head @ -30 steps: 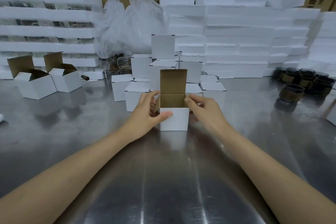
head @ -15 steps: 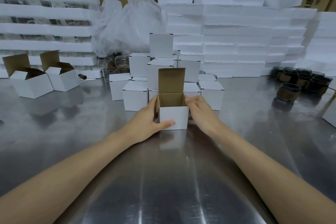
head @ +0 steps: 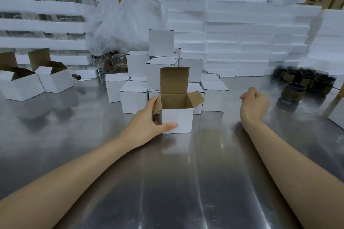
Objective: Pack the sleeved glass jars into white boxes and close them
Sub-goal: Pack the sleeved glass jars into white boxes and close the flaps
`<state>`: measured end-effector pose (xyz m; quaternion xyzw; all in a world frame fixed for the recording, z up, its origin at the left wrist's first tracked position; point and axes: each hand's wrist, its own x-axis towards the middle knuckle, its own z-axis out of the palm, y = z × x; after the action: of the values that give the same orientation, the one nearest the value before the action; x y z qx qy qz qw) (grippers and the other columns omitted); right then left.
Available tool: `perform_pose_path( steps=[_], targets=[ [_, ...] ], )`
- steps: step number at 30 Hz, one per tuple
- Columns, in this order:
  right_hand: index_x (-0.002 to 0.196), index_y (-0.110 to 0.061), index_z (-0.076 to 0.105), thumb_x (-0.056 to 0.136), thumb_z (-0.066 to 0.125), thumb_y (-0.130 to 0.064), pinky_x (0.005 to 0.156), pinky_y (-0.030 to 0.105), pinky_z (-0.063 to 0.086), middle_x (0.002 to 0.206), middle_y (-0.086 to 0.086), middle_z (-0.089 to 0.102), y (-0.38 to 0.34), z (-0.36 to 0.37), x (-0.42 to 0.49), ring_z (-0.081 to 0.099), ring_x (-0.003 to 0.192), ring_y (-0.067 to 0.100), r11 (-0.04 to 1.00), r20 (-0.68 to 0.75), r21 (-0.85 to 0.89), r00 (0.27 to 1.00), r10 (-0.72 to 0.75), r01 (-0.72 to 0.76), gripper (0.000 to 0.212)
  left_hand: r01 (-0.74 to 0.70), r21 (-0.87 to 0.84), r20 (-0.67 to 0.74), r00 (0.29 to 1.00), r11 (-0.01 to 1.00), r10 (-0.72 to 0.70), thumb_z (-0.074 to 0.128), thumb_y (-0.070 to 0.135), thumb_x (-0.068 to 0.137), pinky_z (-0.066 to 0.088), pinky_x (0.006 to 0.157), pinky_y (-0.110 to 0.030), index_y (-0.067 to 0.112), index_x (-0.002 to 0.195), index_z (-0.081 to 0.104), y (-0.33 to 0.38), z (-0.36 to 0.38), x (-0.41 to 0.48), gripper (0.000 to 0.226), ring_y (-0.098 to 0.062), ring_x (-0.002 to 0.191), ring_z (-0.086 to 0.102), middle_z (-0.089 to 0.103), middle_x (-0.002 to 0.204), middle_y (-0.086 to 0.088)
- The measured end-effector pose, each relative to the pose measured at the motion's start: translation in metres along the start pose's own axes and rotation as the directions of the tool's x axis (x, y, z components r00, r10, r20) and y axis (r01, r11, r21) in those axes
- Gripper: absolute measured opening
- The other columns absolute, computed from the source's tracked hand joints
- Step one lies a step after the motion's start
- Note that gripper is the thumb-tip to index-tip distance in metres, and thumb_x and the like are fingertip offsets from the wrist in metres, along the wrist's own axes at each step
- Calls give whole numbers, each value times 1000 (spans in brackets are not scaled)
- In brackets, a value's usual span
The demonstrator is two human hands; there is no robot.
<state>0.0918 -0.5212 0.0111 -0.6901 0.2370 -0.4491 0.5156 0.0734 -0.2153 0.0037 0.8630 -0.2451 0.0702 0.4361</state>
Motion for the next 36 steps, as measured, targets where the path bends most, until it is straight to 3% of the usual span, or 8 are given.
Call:
perform_pose_path(
  steps=[6,13,17,20,24,26,28,36],
  targets=[
    [76,-12,65,102,31,-33,70,29,38,77,-2,63,9,36,33,57,78,21,978,71,-136,986,-150,158,48,33,56,12,999,998,-34,72,65,68,54,74,-35,40,144,24,-1,0,1,94,-7,64,53,67,95,11],
    [118,-1,61,97,46,-2,89,22,35,129,19,48,26,74,78,56,109,30,950,314,-185,931,-185,251,26,32,212,41,998,977,-41,57,84,60,53,65,-33,46,144,12,-3,0,6,102,-9,63,57,63,72,7],
    [145,-21,35,95,56,-32,110,36,27,152,5,30,27,91,92,38,134,27,948,571,-277,820,29,159,55,41,224,21,999,974,-47,49,93,51,38,54,-18,55,138,10,-6,1,6,103,-3,58,54,55,60,14],
    [141,-18,40,92,55,-33,104,40,31,148,10,35,34,93,99,39,131,29,851,654,-381,756,-27,361,53,32,237,10,999,971,-36,48,95,50,39,54,-20,56,137,12,-9,1,7,102,-6,57,54,53,59,10],
    [80,-15,53,90,47,-18,66,29,37,91,8,52,29,89,90,45,77,20,937,410,-306,912,-29,167,12,21,244,16,1000,970,-25,51,93,51,50,62,-29,51,140,13,-9,0,8,105,-9,64,57,59,70,9],
    [91,-8,52,93,51,-11,80,34,44,100,11,53,28,78,83,46,88,22,943,354,-300,935,-31,145,4,25,254,21,999,967,-31,51,92,51,54,71,-35,49,141,12,-7,-1,7,107,-10,71,60,64,82,10],
    [113,2,50,94,57,-14,92,33,38,122,20,49,28,66,76,50,103,30,957,273,-260,960,-57,131,26,23,259,12,1000,966,-27,51,91,51,55,74,-37,48,142,12,-5,-1,6,108,-11,73,59,64,84,8],
    [122,2,45,94,59,-18,82,6,28,133,21,37,3,16,10,49,112,30,997,20,33,997,-75,74,37,-1,314,-56,998,949,20,47,92,52,53,77,-36,43,148,8,0,-3,1,114,-10,76,57,58,78,13]
  ],
)
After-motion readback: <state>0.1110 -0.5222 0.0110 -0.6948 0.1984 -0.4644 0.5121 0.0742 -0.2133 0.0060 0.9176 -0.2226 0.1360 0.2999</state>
